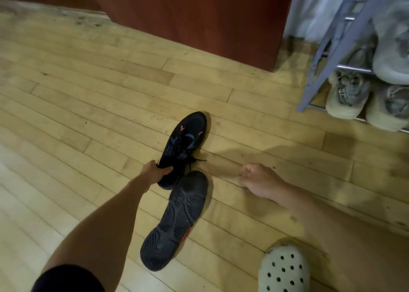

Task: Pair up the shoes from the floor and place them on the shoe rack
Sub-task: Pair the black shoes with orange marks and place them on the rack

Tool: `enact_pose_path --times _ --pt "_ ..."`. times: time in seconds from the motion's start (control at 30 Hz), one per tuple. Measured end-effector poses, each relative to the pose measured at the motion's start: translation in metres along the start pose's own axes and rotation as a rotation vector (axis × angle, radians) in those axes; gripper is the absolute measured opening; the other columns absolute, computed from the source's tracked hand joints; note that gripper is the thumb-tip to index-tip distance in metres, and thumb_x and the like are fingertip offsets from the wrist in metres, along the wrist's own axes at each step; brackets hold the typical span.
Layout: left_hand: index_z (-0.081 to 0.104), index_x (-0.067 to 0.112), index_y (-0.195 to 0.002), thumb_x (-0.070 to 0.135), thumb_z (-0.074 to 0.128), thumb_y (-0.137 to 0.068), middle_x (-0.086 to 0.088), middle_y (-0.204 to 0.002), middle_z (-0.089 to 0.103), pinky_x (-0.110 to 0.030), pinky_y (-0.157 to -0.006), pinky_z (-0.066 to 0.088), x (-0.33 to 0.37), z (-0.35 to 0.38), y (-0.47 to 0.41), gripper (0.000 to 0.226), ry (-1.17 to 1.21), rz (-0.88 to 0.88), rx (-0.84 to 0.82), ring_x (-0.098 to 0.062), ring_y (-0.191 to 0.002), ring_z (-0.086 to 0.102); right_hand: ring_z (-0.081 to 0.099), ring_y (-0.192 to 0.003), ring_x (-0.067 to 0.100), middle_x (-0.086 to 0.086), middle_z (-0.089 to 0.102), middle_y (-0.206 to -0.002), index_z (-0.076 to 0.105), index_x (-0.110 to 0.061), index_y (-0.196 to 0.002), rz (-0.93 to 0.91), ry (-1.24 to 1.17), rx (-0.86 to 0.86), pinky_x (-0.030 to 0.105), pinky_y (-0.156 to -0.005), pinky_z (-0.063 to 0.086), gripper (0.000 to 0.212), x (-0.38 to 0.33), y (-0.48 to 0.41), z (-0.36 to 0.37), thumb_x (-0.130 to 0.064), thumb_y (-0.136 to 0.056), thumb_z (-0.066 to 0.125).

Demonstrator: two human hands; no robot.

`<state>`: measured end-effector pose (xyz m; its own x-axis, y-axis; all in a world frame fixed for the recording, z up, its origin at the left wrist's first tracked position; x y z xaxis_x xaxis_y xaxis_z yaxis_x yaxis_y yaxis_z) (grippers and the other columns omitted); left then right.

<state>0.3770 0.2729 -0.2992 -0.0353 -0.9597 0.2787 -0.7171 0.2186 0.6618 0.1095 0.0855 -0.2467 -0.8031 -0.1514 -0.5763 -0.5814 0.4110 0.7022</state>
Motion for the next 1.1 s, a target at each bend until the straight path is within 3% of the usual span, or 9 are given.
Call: enact_pose_path --times 0.07,0.17,0.3,0.43,0.6,0.73,0.8,0.87,1.1 --pt "0.056 0.004 -0.123 0.029 0.071 -0.081 -0.01 -0.113 0.059 -0.034 -0.082 0.047 0.007 0.018 0.008 0.051 0.105 -0.012 -0.093 -0.027 -0.102 0.057 0.056 -0.088 0.011 -0.005 0.06 -0.1 0.057 -0.022 -0.124 0.005 -0.007 -0.011 0.021 -0.064 0.042 0.031 0.002 0.005 0.001 -0.025 -0.094 0.051" --pt "0.064 0.001 -0.108 0.015 0.07 -0.078 -0.012 -0.106 0.065 -0.037 -0.081 0.053 0.016 0.028 0.022 0.034 0.173 -0.051 -0.145 -0.026 -0.095 0.062 0.058 -0.104 0.017 0.001 0.062 -0.12 0.054 -0.021 -0.131 -0.037 0.039 -0.037 0.028 -0.079 0.046 0.037 -0.015 0.013 0.005 -0.024 -0.094 0.05" --pt "0.066 -0.002 -0.082 0.008 0.078 -0.067 -0.015 -0.085 0.066 -0.028 -0.054 0.052 0.032 0.013 0.051 0.021 0.174 -0.049 -0.105 -0.022 -0.066 0.061 0.055 -0.119 0.02 0.001 0.057 -0.133 0.054 -0.022 -0.133 -0.114 0.068 -0.018 0.033 -0.097 0.045 0.04 -0.047 0.034 -0.004 -0.023 -0.093 0.047" --pt "0.064 -0.012 -0.091 0.01 0.083 -0.065 -0.018 -0.077 0.063 -0.031 -0.052 0.05 0.055 -0.007 0.092 0.039 0.163 0.006 -0.093 -0.026 -0.062 0.059 0.059 -0.108 0.021 0.003 0.062 -0.124 0.058 -0.018 -0.123 -0.121 0.153 0.017 0.033 -0.093 0.05 0.032 -0.047 0.066 -0.031 -0.021 -0.093 0.049" --pt "0.064 -0.009 -0.101 0.014 0.079 -0.073 -0.018 -0.088 0.067 -0.024 -0.051 0.055 0.103 -0.014 0.169 0.039 0.289 0.128 -0.299 -0.022 -0.065 0.063 0.058 -0.114 0.028 0.012 0.059 -0.129 0.058 -0.007 -0.126 -0.109 0.233 0.105 0.033 -0.093 0.048 0.036 -0.047 0.115 -0.075 -0.025 -0.096 0.049" --pt "0.07 0.0 -0.103 0.017 0.077 -0.076 -0.013 -0.102 0.073 -0.029 -0.075 0.058 0.163 -0.016 0.247 0.033 0.453 0.36 -0.42 -0.025 -0.094 0.068 0.06 -0.085 0.021 0.007 0.062 -0.092 0.062 -0.012 -0.089 -0.14 0.162 0.202 0.034 -0.07 0.048 0.046 -0.057 0.163 -0.113 -0.055 -0.092 0.048" --pt "0.071 0.005 -0.103 0.019 0.076 -0.076 -0.007 -0.102 0.075 -0.025 -0.072 0.055 0.195 -0.016 0.291 0.031 0.484 0.49 -0.453 -0.02 -0.093 0.069 0.061 -0.096 0.022 0.005 0.063 -0.107 0.061 -0.012 -0.106 -0.178 0.112 0.269 0.033 -0.076 0.048 0.053 -0.055 0.193 -0.132 -0.061 -0.089 0.048" --pt "0.07 0.001 -0.107 0.021 0.076 -0.076 -0.008 -0.104 0.075 -0.025 -0.071 0.054 0.223 -0.019 0.335 0.036 0.512 0.608 -0.455 -0.018 -0.09 0.07 0.061 -0.107 0.023 0.004 0.063 -0.123 0.055 -0.017 -0.125 -0.26 -0.016 0.35 0.035 -0.084 0.05 0.053 -0.052 0.228 -0.153 -0.055 -0.088 0.055" --pt "0.069 0.01 -0.102 0.026 0.075 -0.078 -0.007 -0.104 0.073 -0.039 -0.091 0.051 0.294 -0.023 0.475 0.03 0.375 0.932 -0.39 -0.022 -0.098 0.066 0.071 -0.087 0.032 0.015 0.072 -0.101 0.062 -0.009 -0.106 -0.373 -0.203 0.608 0.051 -0.076 0.059 0.025 -0.026 0.354 -0.23 -0.025 -0.088 0.068"
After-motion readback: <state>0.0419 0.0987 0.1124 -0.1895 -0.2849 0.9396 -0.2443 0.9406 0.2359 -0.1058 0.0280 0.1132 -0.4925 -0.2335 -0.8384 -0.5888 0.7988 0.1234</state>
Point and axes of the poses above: each hand's wrist, its own y-axis away from the middle knuckle, its own z-axis out of the palm, x = y × z, the point moved 8 cm from there along -y, towards the middle knuckle
